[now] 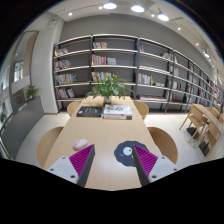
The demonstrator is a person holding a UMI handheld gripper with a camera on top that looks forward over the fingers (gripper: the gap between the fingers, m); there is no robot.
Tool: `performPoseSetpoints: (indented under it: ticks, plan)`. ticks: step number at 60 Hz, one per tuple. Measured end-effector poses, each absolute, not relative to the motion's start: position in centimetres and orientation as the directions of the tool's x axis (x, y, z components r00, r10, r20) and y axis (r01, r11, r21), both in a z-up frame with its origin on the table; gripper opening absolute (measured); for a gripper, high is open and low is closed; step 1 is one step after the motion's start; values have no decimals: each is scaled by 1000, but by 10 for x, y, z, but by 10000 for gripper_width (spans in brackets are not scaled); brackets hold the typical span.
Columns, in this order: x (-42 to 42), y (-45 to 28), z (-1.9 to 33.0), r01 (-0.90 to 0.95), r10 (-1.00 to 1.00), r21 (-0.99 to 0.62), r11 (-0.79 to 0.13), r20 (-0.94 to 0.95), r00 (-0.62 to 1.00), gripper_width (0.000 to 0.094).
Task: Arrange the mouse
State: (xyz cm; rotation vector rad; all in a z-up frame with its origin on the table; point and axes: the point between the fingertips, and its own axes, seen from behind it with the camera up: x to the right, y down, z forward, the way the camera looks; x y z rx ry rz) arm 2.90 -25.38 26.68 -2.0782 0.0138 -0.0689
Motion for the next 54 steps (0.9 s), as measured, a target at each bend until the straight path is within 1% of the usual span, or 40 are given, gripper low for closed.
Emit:
performPoseSetpoints:
  ticks: [5, 7, 9, 10, 16, 17, 18, 19, 26, 27, 30, 31, 32, 33, 34, 39, 41, 46, 54]
  plan:
    - [26, -259, 248, 15, -39, -854, -520, 41, 998, 744]
    - [22, -259, 232, 10, -41, -844, -537, 38, 998, 746]
    - [10, -245, 196, 1, -43, -835, -550, 29, 999, 744]
    - [12, -257, 202, -3, -39, -826, -564, 24, 999, 742]
    - [-15, -255, 138, -19, -34, -782, -623, 3, 999, 743]
    - [-15, -260, 140, -18, -30, -768, -640, 1, 1000, 743]
    - [-20, -260, 130, -18, -27, -759, -651, 0, 1000, 744]
    - [-29, -254, 112, -17, -25, -755, -655, 0, 1000, 743]
    - [-73, -248, 73, -18, 9, -697, -717, -36, 999, 747]
    - [-81, -243, 58, -17, 12, -696, -718, -37, 999, 748]
    - [-99, -232, 42, -10, 25, -684, -729, -42, 999, 747]
    - [-104, -228, 37, -9, 28, -679, -734, -43, 999, 747]
    - [-107, -227, 41, -8, 31, -669, -743, -46, 998, 747]
    - [-113, -220, 37, -8, 32, -665, -747, -47, 998, 750]
    - [-119, -215, 27, -8, 32, -666, -746, -48, 998, 748]
    - [-139, -186, 10, -8, 31, -658, -753, -47, 998, 749]
    - [-143, -176, 12, -9, 32, -656, -755, -51, 998, 749]
    - [-159, -140, -2, -19, 24, -662, -749, -56, 998, 750]
    - [-169, -91, -13, -12, 11, -660, -751, -31, 999, 753]
